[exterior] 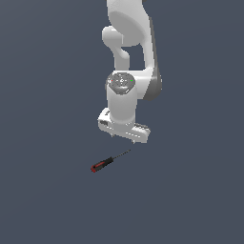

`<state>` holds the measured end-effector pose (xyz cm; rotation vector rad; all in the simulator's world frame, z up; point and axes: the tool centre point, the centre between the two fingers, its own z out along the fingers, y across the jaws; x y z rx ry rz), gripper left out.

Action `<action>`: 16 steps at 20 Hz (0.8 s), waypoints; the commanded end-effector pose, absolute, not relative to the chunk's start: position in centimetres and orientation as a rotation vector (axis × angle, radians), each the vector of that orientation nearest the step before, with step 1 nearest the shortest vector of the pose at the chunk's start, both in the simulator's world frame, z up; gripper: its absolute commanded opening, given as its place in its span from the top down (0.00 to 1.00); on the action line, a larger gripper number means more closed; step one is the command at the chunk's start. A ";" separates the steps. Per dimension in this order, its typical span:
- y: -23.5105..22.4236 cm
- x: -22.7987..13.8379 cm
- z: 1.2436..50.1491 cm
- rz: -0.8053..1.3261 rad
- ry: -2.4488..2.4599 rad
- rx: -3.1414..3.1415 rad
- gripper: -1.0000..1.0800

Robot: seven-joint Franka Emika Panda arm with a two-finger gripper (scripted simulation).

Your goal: Pick up the object and move it to a goal position.

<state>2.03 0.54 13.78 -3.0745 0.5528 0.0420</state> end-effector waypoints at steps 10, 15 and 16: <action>-2.5 4.8 9.8 0.027 1.126 -2.920 0.04; -3.6 5.6 8.3 0.017 1.325 -2.841 0.04; -3.8 5.8 8.0 0.015 1.357 -2.826 0.04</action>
